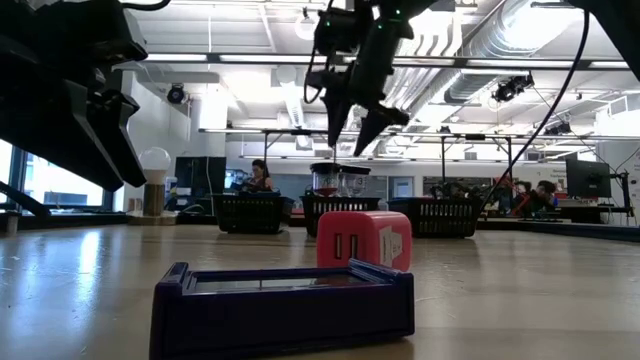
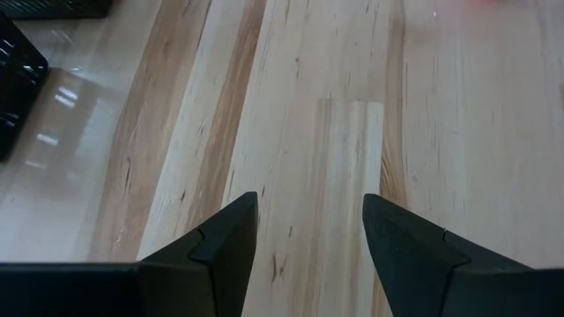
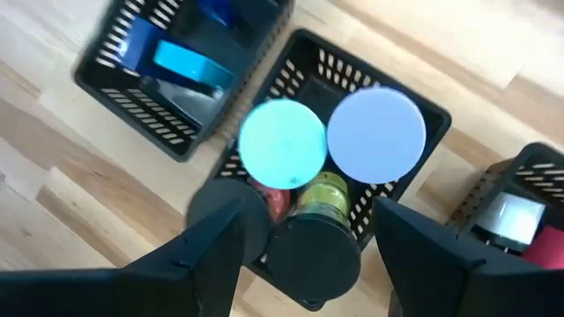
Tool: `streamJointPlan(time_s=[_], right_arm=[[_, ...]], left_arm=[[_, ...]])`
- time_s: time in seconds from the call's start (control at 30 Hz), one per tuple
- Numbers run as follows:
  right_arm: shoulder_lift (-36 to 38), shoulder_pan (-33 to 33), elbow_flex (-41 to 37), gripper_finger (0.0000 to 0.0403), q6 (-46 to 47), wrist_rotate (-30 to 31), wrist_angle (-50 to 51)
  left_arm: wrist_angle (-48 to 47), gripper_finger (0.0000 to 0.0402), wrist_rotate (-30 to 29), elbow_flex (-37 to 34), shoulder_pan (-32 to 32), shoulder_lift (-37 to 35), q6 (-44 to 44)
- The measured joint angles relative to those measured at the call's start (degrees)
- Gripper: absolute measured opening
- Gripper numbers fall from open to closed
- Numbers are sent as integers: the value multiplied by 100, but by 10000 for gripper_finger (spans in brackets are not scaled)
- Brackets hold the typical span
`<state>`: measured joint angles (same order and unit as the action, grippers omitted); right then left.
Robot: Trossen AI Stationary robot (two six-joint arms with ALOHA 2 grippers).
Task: Pick & Place Office items
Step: Put the pink charger adapter into the right black bin
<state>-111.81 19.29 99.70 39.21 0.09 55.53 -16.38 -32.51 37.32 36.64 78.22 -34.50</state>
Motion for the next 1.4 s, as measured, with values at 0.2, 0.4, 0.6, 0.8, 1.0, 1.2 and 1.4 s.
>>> streamJointPlan(time_s=[0.2,0.4,0.6,0.8,1.0,1.2,1.4], right_arm=[[0,0,557,234,-49,159,767],[2,-232,1070,234,-6,339,2077],[50,-1013,1139,234,247,859,2896],[50,-2131,1139,234,456,1320,2989],[50,-3518,1139,234,398,2876,2923],[4,-4689,1139,234,-6,3949,2807],[4,-5122,1139,234,174,3783,2154]], left_arm=[[-19,197,0,0,2,0,1],[-35,197,2,0,2,0,0],[-33,197,75,0,19,0,-30],[-7,197,112,-1,207,0,-142],[165,197,118,-2,387,0,-155],[528,197,120,-2,347,0,-153],[680,197,120,-2,317,0,-153]])
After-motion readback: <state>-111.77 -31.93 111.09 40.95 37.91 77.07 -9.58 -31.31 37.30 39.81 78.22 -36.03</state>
